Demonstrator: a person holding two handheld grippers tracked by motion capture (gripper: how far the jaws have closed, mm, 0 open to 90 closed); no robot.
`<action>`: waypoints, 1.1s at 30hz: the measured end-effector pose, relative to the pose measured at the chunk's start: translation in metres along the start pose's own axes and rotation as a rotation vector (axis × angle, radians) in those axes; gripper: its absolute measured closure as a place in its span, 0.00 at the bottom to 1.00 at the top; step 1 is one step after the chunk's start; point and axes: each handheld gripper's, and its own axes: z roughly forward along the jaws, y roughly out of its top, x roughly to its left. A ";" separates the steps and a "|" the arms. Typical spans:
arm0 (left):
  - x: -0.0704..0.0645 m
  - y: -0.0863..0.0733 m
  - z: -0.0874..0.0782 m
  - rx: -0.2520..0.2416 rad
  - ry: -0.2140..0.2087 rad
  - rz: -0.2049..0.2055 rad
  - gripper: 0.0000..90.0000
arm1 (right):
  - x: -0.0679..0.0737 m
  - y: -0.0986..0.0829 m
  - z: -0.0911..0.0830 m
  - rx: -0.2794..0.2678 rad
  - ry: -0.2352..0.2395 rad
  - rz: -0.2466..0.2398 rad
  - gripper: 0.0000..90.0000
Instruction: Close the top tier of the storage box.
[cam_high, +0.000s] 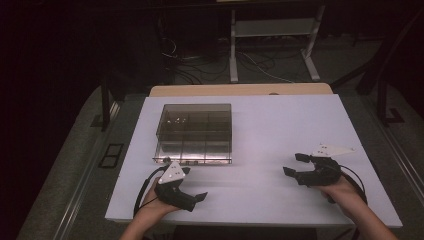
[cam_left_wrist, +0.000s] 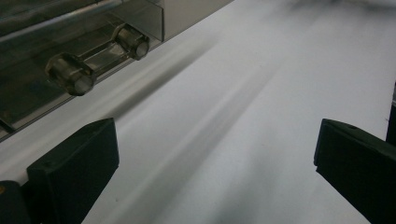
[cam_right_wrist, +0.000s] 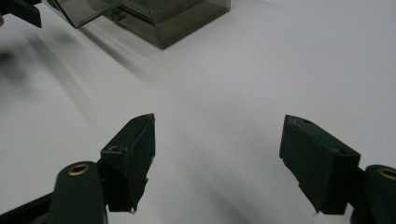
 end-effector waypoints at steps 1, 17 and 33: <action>0.000 0.000 0.000 0.000 0.000 0.000 0.00 | 0.000 -0.003 -0.002 -0.003 -0.011 0.004 0.29; 0.002 0.003 -0.007 -0.007 0.002 -0.002 0.16 | 0.001 -0.026 -0.010 0.003 -0.050 -0.006 0.28; 0.011 0.010 -0.029 -0.041 -0.018 -0.007 0.79 | 0.000 -0.027 -0.009 0.008 -0.042 -0.019 0.28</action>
